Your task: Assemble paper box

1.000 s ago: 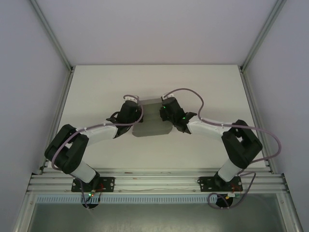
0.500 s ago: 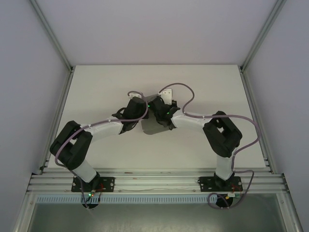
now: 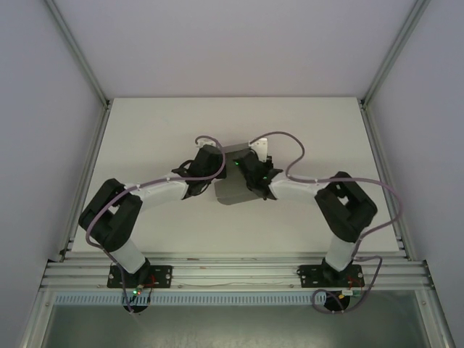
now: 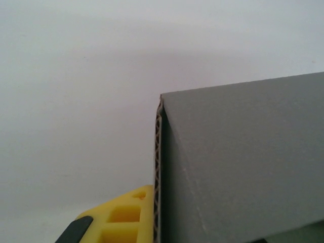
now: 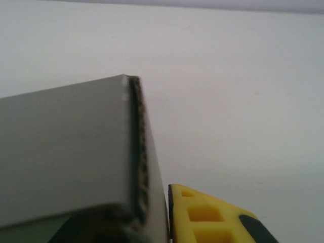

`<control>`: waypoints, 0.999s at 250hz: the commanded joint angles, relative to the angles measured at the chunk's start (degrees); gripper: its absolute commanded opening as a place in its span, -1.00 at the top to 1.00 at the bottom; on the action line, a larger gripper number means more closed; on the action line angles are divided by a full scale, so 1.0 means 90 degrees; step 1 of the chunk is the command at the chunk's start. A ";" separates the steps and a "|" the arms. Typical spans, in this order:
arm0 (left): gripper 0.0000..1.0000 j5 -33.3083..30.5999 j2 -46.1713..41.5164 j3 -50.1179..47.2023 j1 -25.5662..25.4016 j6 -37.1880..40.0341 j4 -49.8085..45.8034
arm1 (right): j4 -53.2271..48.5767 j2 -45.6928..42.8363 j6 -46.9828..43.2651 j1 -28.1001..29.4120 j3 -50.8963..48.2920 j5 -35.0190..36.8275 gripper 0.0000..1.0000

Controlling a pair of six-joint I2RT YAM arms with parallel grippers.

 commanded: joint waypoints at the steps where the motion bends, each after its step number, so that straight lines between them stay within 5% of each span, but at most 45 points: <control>1: 1.00 -0.0203 -0.0053 0.0015 0.0143 -0.0239 -0.0179 | 0.1673 -0.0603 -0.0642 -0.0388 -0.0713 -0.1460 0.50; 36: 1.00 -0.0049 -0.0080 0.0079 0.0143 0.0177 -0.0149 | 0.1586 -0.1094 -0.1137 -0.0408 -0.0990 -0.2761 -0.40; 95: 1.00 -0.0110 -0.0171 0.0434 0.0150 0.0903 -0.0663 | 0.1319 -0.2416 -0.0896 -0.0406 -0.1568 -0.2773 -0.99; 143: 1.00 0.1641 -0.0324 0.1220 0.0231 0.3978 -0.2013 | -0.0106 -0.4084 -0.0352 -0.0409 -0.1882 -0.2312 -1.00; 208: 1.00 0.2276 -0.0100 0.2407 0.0147 0.8286 -0.5103 | -0.2350 -0.6525 0.0668 -0.0569 -0.2434 -0.2205 -1.00; 250: 1.00 0.1635 0.0782 0.3833 -0.0236 0.8830 -0.6508 | -0.3527 -0.7020 0.1025 -0.0671 -0.2469 -0.1978 -1.00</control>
